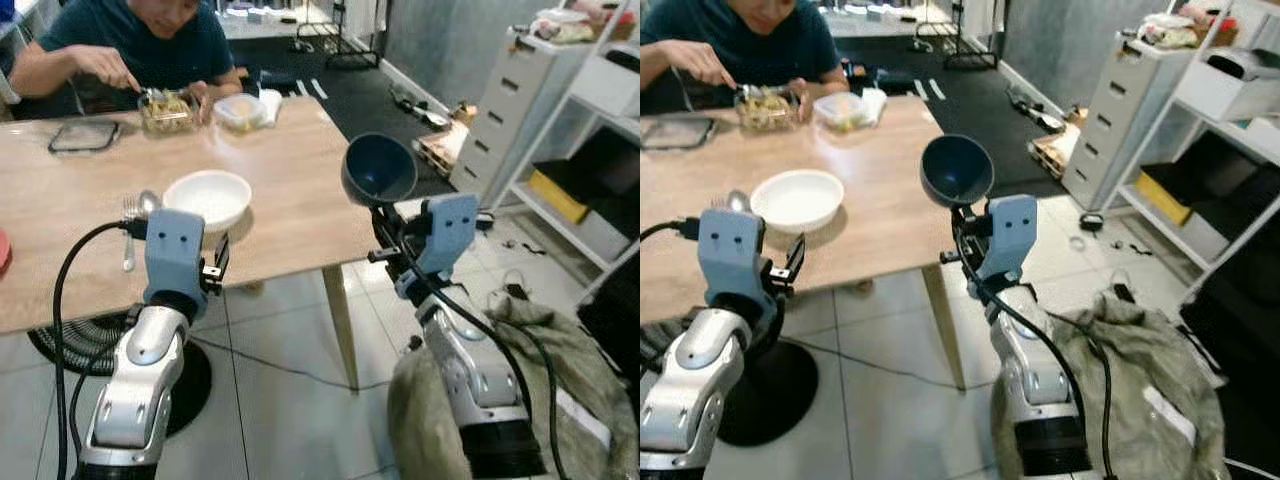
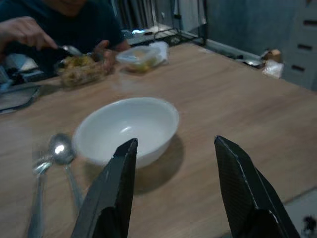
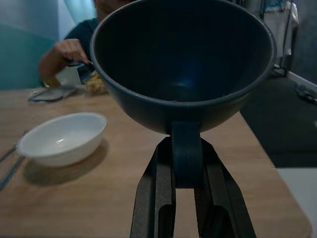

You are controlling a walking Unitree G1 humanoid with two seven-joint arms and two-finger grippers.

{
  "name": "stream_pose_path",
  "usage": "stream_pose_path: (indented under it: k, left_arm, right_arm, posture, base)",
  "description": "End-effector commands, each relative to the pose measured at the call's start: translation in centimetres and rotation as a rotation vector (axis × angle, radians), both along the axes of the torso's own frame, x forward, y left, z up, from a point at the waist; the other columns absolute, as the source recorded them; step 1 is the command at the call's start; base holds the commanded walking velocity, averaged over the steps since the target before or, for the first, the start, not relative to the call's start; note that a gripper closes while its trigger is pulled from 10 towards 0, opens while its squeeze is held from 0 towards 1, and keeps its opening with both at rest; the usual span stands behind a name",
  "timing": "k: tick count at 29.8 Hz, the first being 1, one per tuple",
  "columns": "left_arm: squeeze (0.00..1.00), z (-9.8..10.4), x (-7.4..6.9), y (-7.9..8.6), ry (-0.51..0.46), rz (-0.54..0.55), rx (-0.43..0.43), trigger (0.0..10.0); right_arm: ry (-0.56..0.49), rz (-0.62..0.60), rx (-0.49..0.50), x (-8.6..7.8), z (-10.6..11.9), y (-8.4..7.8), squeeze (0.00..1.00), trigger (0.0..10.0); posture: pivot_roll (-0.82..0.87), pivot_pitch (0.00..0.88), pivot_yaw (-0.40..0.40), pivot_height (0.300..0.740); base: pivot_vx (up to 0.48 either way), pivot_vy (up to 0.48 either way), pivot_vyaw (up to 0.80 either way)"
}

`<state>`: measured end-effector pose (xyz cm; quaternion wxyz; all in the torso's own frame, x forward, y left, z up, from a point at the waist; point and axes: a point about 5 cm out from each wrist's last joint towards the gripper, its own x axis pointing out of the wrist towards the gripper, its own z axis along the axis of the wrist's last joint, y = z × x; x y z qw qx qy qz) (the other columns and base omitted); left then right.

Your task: Setting the table

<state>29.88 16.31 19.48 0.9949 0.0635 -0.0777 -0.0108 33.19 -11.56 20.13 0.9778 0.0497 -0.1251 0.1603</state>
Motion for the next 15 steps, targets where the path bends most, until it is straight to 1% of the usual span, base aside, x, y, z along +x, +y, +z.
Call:
stream_pose_path:
  k: [1,14,15]
  left_arm:
    - [0.0,-0.15,-0.02,0.06,0.004,0.004,0.009,10.0]
    - [0.0,0.27,-0.27,-0.06,-0.031,0.005,0.034,10.0]
    - [0.0,0.37,-0.29,-0.11,-0.038,0.004,0.038,10.0]
  right_arm:
    - [-0.01,0.007,0.014,0.1,0.33,0.02,0.0,10.0]
    - [0.005,0.082,0.009,-0.06,0.18,0.87,0.0,10.0]
    - [0.007,0.092,0.001,-0.11,0.11,0.98,0.0,10.0]
  posture:
    - [0.07,0.0,0.047,0.74]
    - [0.08,0.0,0.043,0.74]
    - [0.08,0.0,0.044,0.74]
  base:
    - [0.48,0.0,0.0]
    - [0.48,0.0,0.0]
    - [0.48,0.0,0.51]
